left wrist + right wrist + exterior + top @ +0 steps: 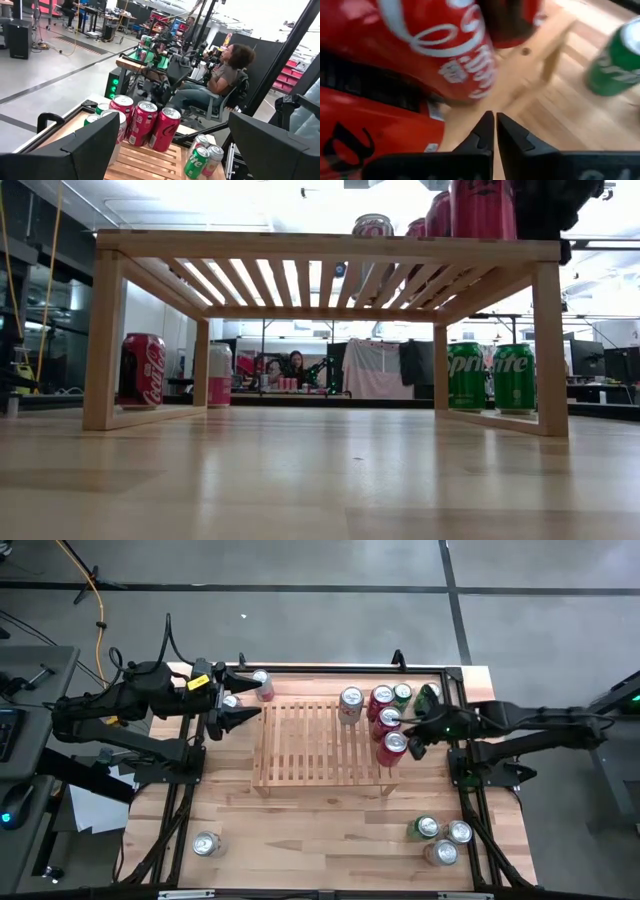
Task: Place canned beverage on shelf
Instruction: Put the bottom left silver soda can on the shelf
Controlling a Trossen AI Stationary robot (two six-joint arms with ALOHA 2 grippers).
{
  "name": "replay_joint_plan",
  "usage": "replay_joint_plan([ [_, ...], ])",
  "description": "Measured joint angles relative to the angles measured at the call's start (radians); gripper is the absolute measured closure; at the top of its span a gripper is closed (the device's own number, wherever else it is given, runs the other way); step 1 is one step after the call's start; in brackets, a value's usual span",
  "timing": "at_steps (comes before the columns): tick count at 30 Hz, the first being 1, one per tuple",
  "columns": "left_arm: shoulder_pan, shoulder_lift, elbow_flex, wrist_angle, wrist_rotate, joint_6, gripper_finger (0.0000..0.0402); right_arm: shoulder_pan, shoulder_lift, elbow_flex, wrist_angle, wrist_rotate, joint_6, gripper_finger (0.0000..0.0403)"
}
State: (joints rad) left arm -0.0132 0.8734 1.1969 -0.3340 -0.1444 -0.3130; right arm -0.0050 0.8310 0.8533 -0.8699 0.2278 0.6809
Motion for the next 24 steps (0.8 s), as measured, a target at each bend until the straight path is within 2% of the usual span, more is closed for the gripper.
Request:
replay_joint_plan([
  [3, 0.000, 0.000, 0.000, 0.000, 0.000, 0.000, 0.0037, 0.020, 0.000, -0.019, 0.079, 0.008, 0.025, 0.0394],
  [13, 0.000, 0.000, 0.000, 0.000, -0.001, 0.000, 0.0037, 0.011, -0.003, 0.001, 0.082, 0.095, -0.005, 0.0402],
  [24, 0.000, 0.000, 0.000, -0.002, -0.001, 0.001, 0.0037, -0.002, -0.001, 0.002, 0.156, 0.096, -0.052, 0.0403],
])
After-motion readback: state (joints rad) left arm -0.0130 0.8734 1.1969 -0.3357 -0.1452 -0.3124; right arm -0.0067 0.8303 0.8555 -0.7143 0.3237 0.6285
